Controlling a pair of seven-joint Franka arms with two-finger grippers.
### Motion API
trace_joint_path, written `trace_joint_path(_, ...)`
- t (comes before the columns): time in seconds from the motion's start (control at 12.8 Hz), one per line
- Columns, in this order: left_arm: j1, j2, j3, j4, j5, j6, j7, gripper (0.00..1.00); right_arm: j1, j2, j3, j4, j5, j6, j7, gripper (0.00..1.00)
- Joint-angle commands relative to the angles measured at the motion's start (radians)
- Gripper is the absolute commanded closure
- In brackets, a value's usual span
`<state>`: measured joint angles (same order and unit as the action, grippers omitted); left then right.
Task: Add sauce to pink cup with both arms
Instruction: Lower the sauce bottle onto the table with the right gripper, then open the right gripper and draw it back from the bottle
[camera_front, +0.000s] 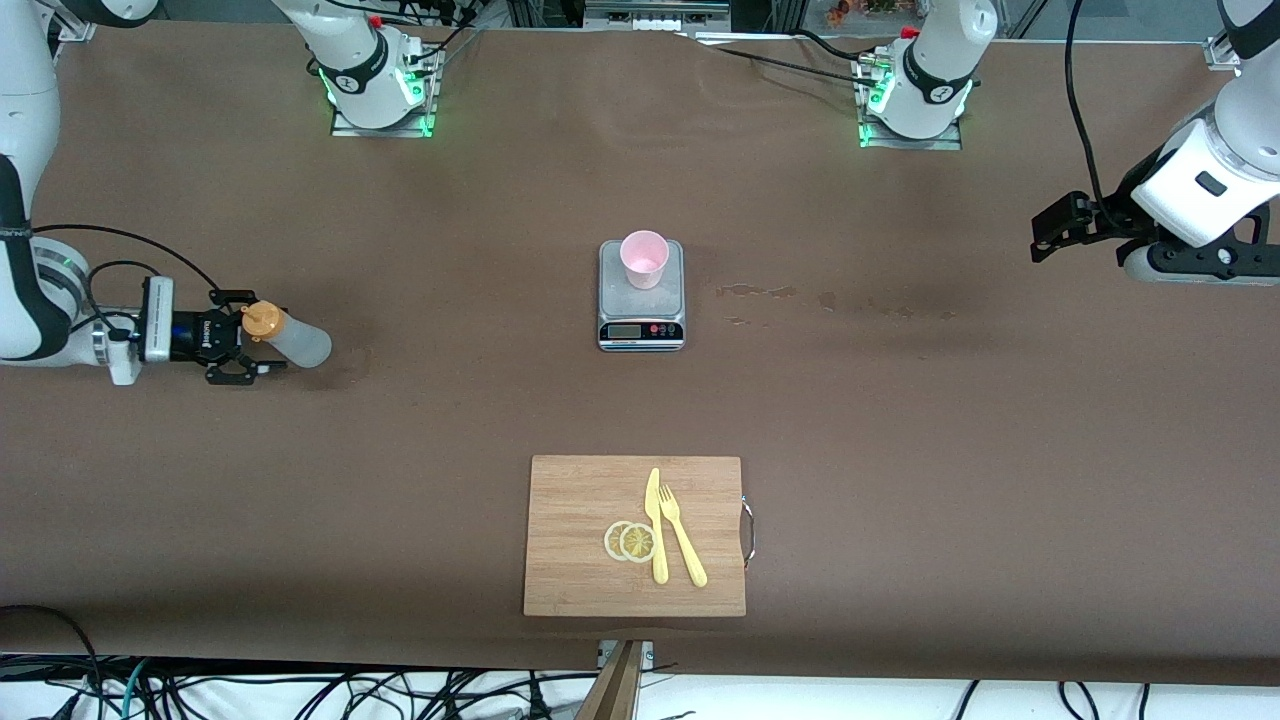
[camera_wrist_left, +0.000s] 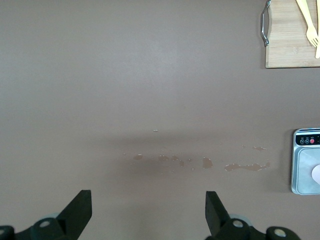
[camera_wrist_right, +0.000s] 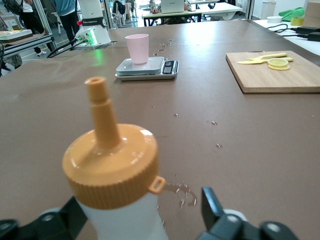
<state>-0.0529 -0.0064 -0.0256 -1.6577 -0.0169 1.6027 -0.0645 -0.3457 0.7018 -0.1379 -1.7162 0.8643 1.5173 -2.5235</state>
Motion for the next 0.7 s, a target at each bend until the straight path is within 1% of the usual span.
trace_joint_path(0.0,0.002,0.009,0.001,0.027,-0.015,-0.023,-0.003,0.0,-0.009,0.007,-0.043,0.018,-0.045,-0.048,-0.035,0.0)
trace_joint_path(0.16,0.002,0.009,0.0,0.027,-0.014,-0.023,-0.003,0.0,-0.009,0.002,-0.075,0.02,-0.085,-0.078,-0.038,0.0)
trace_joint_path(0.31,0.002,0.009,0.0,0.027,-0.015,-0.023,-0.003,0.0,-0.009,-0.024,-0.12,0.038,-0.141,-0.114,-0.034,0.0)
trace_joint_path(0.47,0.002,0.009,0.0,0.027,-0.015,-0.023,-0.001,0.0,-0.009,-0.056,-0.124,0.093,-0.204,-0.153,0.02,0.0)
trace_joint_path(0.63,0.002,0.008,0.0,0.027,-0.014,-0.023,-0.003,0.0,-0.009,-0.132,-0.123,0.102,-0.26,-0.152,0.116,0.0)
